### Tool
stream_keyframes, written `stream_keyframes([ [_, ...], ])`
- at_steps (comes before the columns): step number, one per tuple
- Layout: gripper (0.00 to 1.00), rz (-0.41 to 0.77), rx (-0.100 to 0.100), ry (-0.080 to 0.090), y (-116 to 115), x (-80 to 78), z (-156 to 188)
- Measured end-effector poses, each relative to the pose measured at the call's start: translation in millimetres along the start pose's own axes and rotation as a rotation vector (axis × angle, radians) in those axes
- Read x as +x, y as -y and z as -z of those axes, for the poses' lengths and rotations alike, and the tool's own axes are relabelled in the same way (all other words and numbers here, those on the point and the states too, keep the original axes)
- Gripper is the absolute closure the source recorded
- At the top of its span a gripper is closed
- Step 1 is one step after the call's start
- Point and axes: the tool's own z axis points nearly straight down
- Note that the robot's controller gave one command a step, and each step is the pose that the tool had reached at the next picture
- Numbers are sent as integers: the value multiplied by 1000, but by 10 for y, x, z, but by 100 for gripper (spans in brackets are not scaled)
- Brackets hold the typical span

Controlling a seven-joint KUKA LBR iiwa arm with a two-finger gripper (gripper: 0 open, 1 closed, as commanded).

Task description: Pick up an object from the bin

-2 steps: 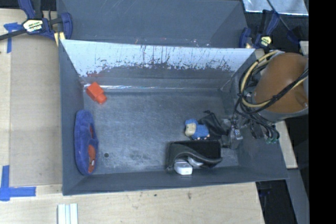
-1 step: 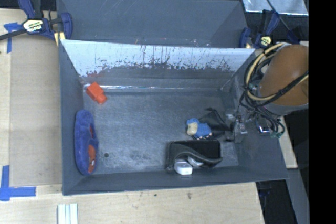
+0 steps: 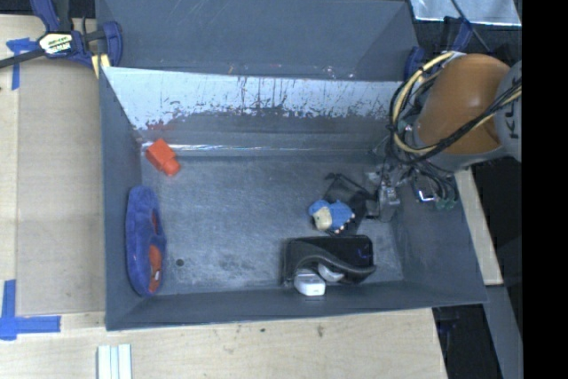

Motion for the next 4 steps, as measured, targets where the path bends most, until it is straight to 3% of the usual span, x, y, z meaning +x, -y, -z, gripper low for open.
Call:
stream_keyframes([
  [1, 100, -67, 3, 3, 112, 573, 814],
  [2, 100, -48, 5, 10, 75, 400, 2295],
  [3, 100, 42, -2, -7, 36, 389, 1003],
  [4, 100, 27, 5, 8, 116, 669, 2000],
])
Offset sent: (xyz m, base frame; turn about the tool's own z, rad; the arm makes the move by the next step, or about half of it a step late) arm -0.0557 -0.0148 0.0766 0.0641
